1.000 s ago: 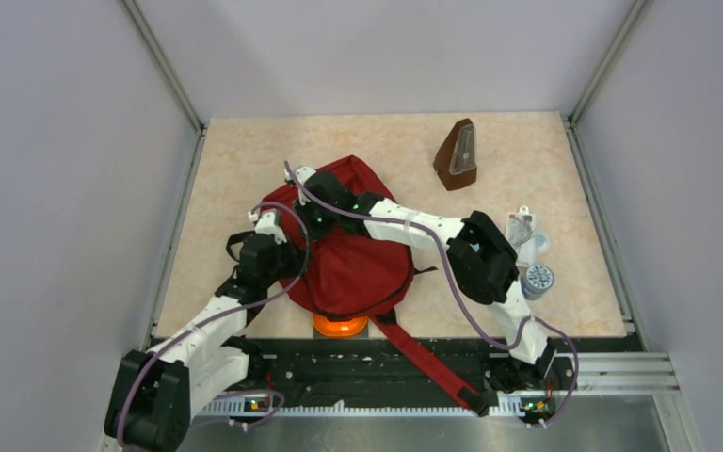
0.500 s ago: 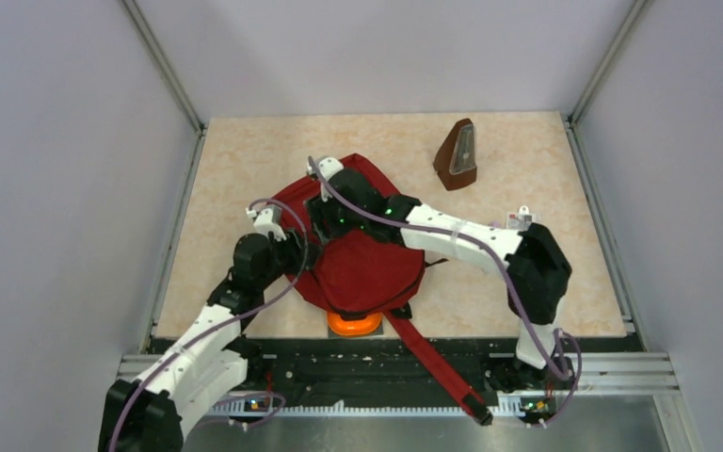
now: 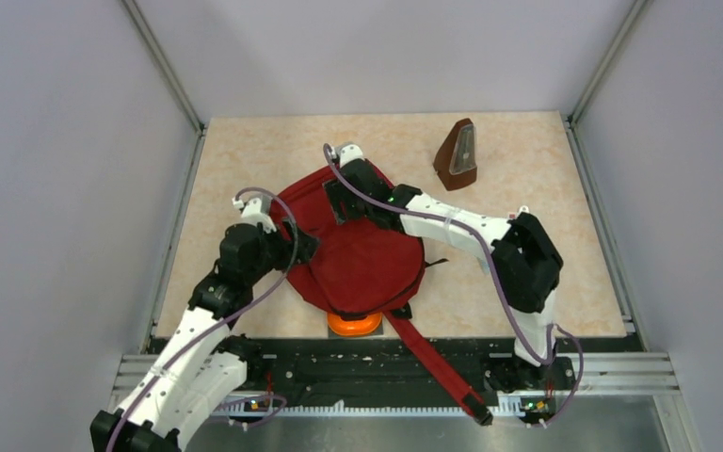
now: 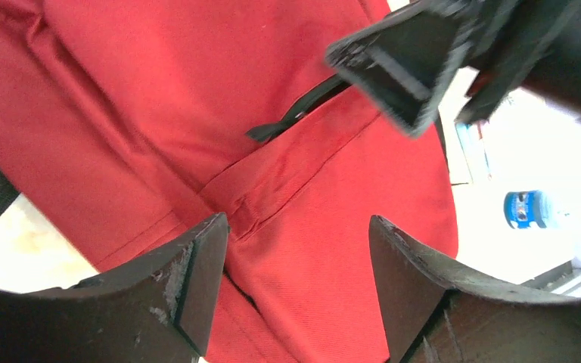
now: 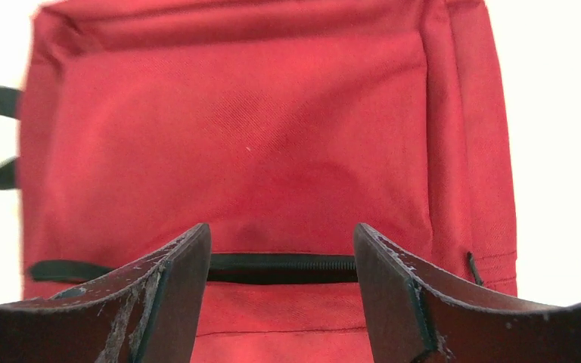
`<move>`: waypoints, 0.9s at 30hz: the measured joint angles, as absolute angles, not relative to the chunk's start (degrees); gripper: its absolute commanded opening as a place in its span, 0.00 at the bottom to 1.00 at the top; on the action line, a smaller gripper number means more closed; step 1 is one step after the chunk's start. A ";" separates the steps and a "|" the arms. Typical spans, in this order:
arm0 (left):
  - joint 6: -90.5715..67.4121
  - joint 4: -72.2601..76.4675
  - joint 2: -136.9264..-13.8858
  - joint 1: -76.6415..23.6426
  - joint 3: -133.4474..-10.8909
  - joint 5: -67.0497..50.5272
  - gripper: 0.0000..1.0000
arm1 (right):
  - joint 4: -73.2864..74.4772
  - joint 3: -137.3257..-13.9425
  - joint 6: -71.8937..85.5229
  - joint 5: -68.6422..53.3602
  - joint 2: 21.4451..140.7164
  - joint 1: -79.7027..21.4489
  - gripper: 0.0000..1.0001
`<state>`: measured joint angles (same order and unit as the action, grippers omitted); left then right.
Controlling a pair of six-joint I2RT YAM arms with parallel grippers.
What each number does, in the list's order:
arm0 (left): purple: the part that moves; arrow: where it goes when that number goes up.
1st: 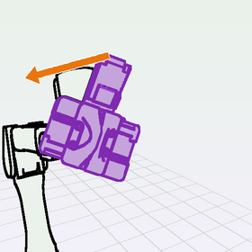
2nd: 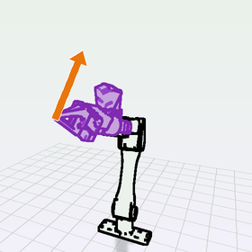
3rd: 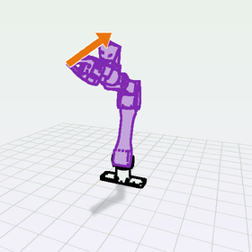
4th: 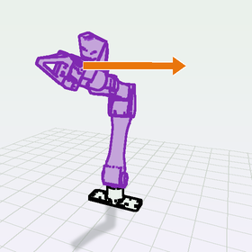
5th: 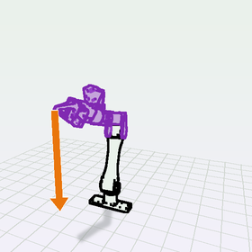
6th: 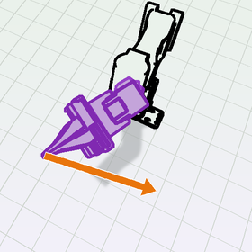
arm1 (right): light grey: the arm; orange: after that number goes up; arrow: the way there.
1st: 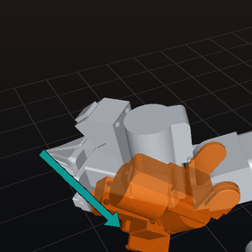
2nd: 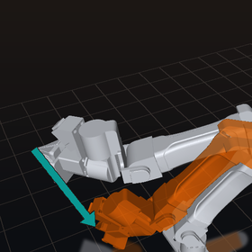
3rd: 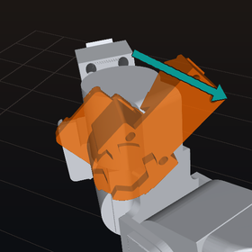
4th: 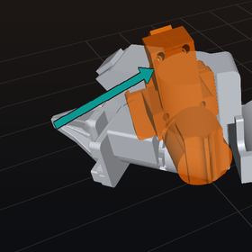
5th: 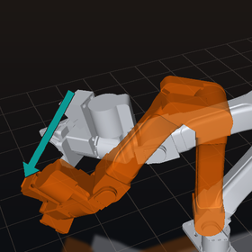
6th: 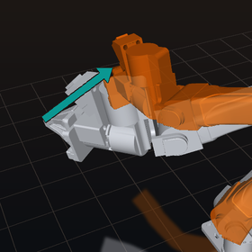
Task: Pack the student bag
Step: Unzip the student bag at the center of the board.
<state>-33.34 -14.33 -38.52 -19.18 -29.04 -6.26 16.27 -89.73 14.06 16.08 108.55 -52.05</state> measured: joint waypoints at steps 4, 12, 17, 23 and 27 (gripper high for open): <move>-32.49 -17.78 -46.98 -19.20 -37.98 -8.88 0.74 | 17.98 -88.79 14.06 18.63 111.07 -52.12 0.67; -22.74 -26.33 -67.75 -19.20 -62.72 -12.38 0.73 | 11.18 -72.62 17.43 19.51 104.36 -52.10 0.56; -19.07 -28.01 -79.50 -19.59 -70.59 -12.53 0.72 | 6.42 -68.49 19.38 20.18 102.87 -52.10 0.49; -15.79 -29.04 -91.11 -22.50 -70.59 -12.86 0.72 | -0.69 -62.15 21.78 21.54 100.03 -51.88 0.48; -13.56 -28.60 -93.80 -24.86 -70.57 -13.61 0.76 | -5.96 -56.42 24.10 20.23 96.92 -51.20 0.48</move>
